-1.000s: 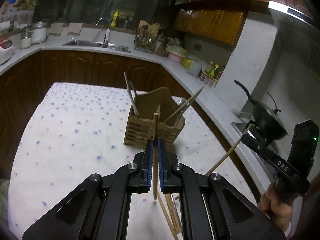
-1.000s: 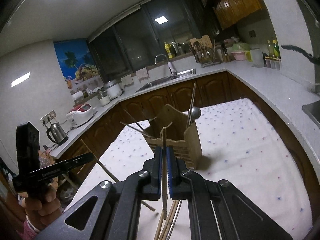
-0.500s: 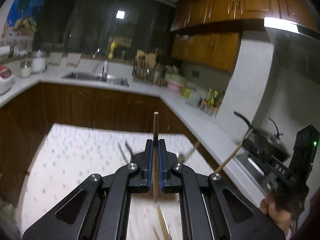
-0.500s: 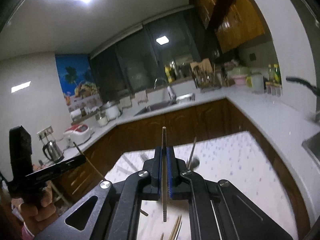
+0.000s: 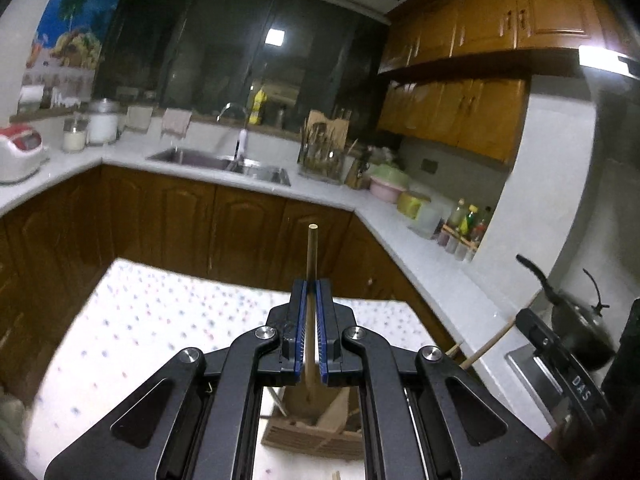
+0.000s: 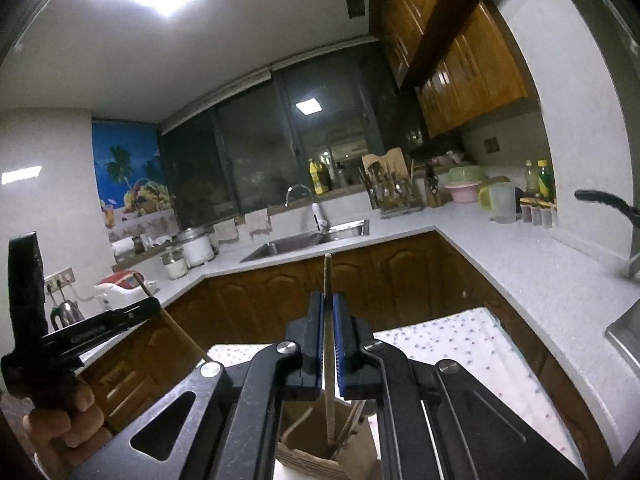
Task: Organize utensils
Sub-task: 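Lift both wooden chopsticks up over the wooden holder, then lower both chopsticks into the holder while both tools open to release them, then move both open tools back down over the remaining chopsticks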
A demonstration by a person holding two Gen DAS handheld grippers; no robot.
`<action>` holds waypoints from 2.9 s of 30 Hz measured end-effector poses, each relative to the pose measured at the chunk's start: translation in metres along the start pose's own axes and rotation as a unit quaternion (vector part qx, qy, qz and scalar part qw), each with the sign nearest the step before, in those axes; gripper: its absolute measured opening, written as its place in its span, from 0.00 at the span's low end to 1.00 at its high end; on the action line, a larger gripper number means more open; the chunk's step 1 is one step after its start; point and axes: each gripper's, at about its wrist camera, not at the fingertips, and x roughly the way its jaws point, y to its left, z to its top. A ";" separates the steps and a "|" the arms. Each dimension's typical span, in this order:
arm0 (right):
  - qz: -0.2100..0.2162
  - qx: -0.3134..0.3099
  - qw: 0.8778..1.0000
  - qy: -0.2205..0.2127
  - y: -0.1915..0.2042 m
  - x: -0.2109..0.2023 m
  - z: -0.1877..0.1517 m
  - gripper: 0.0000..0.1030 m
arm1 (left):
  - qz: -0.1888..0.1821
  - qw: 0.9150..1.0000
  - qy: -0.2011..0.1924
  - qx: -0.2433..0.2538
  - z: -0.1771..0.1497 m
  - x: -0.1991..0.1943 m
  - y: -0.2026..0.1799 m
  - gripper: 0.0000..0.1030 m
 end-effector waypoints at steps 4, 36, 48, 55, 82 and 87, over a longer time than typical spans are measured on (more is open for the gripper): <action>-0.002 0.004 1.000 0.017 -0.003 0.011 -0.023 0.04 | 0.000 1.000 0.028 -0.005 -0.024 0.018 0.005 0.04; 0.011 0.039 0.997 0.068 -0.018 0.022 -0.056 0.43 | 0.000 0.998 0.057 0.005 -0.045 0.013 0.006 0.47; 0.023 0.061 0.998 0.007 -0.025 -0.037 -0.048 1.00 | 0.010 1.000 0.004 -0.011 -0.055 -0.063 0.019 0.91; 0.017 0.074 0.997 0.028 -0.034 -0.064 -0.070 1.00 | 0.030 0.998 0.032 -0.037 -0.094 -0.088 0.037 0.91; 0.001 -0.015 0.944 0.330 0.009 -0.008 -0.241 0.27 | 0.080 0.977 0.184 -0.069 -0.206 -0.082 0.084 0.91; -0.018 -0.034 0.937 0.348 0.002 -0.007 -0.250 0.18 | 0.070 0.975 0.205 -0.045 -0.211 -0.073 0.067 0.91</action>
